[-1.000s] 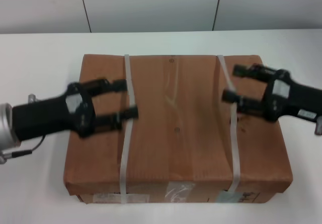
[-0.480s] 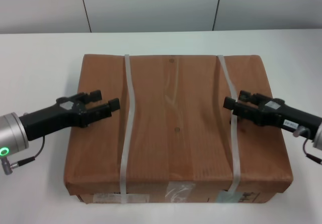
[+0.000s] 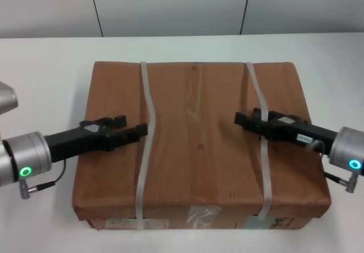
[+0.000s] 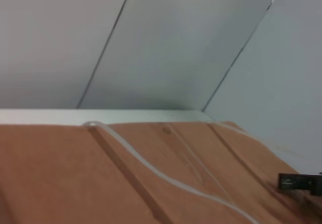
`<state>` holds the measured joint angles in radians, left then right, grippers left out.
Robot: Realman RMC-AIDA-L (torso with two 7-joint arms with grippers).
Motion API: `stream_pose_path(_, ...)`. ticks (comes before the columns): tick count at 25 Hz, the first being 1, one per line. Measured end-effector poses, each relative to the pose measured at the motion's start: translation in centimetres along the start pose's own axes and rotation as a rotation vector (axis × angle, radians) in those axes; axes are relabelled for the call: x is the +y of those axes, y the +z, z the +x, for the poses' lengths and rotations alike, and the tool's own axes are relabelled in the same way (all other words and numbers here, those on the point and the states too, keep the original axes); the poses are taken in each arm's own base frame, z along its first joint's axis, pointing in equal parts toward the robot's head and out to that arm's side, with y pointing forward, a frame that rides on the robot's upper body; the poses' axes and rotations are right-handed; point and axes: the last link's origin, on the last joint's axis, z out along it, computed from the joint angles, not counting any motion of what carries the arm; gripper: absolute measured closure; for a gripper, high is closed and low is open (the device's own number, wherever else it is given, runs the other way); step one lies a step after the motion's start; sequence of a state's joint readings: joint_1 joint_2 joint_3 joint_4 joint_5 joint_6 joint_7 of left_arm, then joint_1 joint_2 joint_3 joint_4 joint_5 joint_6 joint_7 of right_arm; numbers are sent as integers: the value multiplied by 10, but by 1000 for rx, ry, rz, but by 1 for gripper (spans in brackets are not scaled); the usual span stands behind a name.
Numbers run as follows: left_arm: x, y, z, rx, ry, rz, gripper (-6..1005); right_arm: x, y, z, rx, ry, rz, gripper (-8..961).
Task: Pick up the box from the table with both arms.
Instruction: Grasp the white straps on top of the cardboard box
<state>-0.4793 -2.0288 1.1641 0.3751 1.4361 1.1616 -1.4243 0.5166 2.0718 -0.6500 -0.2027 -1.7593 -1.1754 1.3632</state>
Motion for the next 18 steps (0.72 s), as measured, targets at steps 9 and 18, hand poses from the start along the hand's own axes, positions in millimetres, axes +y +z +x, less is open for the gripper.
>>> stream_pose_path(9,5,14,7,-50,-8,-28,210,17,28,-8,39,-15,-62,178)
stream_pose_path(18,17,33,18,-112,2,-90,211,23,38,-17,31,-37,-84,180)
